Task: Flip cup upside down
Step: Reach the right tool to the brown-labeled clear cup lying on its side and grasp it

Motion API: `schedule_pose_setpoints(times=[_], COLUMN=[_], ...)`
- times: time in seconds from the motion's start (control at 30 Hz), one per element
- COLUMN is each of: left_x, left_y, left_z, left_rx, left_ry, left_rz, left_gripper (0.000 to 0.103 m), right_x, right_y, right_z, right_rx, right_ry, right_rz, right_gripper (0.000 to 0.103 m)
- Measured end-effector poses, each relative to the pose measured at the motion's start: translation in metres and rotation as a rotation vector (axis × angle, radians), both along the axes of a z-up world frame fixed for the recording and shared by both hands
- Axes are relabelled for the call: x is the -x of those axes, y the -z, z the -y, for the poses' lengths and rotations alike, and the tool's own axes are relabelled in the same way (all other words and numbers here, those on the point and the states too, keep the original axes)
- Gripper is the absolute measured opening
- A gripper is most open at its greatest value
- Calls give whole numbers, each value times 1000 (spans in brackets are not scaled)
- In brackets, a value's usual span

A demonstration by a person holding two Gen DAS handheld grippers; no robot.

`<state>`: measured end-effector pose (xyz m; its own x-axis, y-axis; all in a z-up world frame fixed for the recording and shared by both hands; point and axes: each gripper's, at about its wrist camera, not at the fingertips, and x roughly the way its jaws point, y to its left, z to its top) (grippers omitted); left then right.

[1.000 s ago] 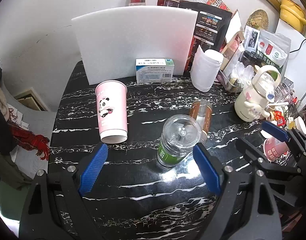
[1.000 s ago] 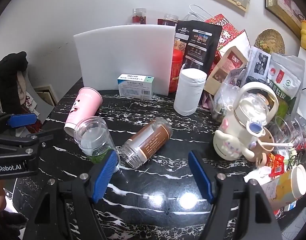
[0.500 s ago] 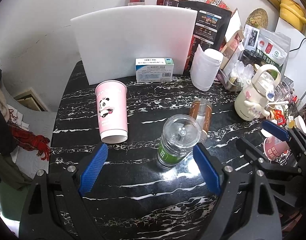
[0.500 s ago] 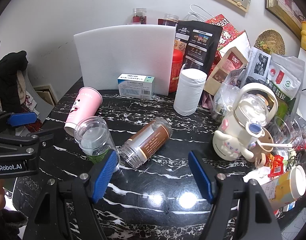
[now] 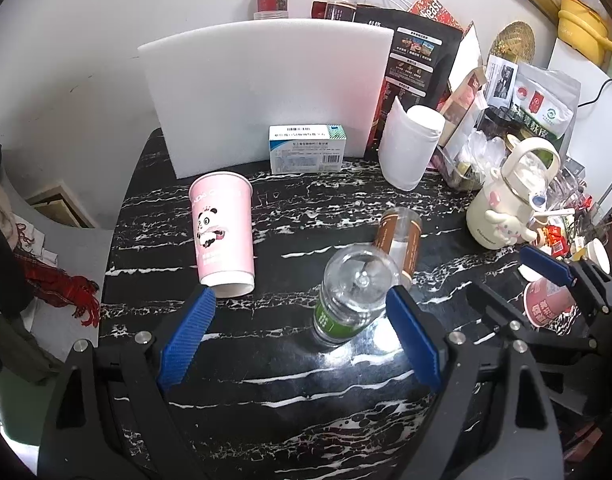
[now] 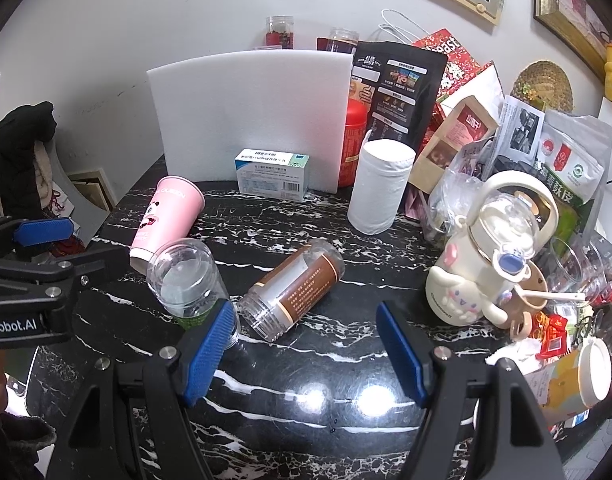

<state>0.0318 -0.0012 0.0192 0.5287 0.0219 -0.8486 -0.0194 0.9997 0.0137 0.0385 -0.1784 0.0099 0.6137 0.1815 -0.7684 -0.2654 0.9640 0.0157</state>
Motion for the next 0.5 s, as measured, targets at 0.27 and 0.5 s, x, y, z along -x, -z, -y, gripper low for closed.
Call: schedule_pose_setpoints(times=[0.27, 0.5], left_x=[-26, -55], left_y=[-3, -4], left_z=[-3, -9], left_rx=[11, 10], left_ry=[7, -4], left_rz=[20, 37], left_gripper=[87, 87], right_x=[-20, -48], right_y=[5, 19], right_z=[-3, -1], right_rx=[-2, -16], right_ry=[18, 67], right_rz=[-35, -94], right_gripper=[74, 74])
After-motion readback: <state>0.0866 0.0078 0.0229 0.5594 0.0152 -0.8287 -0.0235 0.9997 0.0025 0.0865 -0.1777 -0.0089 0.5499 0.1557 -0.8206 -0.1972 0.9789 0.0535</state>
